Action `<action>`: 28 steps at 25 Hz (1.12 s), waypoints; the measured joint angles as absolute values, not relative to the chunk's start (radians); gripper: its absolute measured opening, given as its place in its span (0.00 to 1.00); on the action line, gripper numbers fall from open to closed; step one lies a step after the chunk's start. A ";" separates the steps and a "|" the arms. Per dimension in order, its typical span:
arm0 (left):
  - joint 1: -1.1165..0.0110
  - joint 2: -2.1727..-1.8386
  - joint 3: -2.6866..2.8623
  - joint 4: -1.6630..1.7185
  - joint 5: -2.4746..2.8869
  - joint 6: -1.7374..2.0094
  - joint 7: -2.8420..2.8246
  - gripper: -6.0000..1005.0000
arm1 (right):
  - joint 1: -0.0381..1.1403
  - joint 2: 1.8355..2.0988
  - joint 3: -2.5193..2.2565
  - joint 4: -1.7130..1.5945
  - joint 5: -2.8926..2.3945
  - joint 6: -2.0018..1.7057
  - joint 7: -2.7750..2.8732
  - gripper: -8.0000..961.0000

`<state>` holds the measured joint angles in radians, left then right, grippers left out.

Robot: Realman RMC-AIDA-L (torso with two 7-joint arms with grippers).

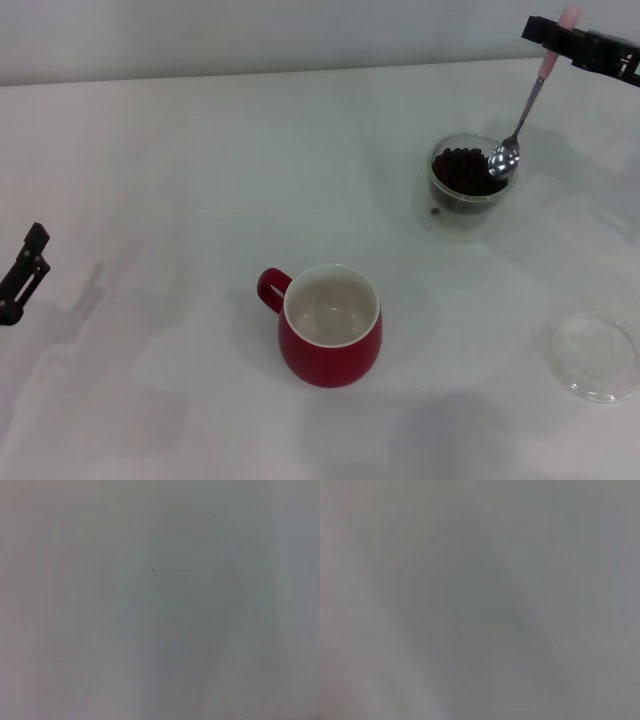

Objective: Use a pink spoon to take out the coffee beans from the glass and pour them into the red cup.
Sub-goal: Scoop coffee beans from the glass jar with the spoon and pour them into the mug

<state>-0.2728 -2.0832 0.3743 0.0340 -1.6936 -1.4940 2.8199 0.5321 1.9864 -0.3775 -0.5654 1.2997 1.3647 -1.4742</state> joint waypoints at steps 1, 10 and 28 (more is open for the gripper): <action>-0.273 -2.083 0.374 0.034 -1.695 -1.494 2.820 0.76 | 0.532 1.991 -0.378 -0.566 1.304 1.351 -1.486 0.16; -0.283 -2.082 0.374 0.034 -1.706 -1.490 2.823 0.75 | 0.546 2.007 -0.387 -0.522 1.349 1.293 -1.584 0.16; -0.290 -2.083 0.374 0.034 -1.722 -1.474 2.820 0.75 | 0.586 2.010 -0.400 -0.461 1.373 1.157 -1.773 0.16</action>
<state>-0.2901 -2.0832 0.3742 0.0338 -1.7220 -1.4744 2.8203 0.5857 2.0099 -0.4002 -0.4605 1.3728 1.1571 -1.7732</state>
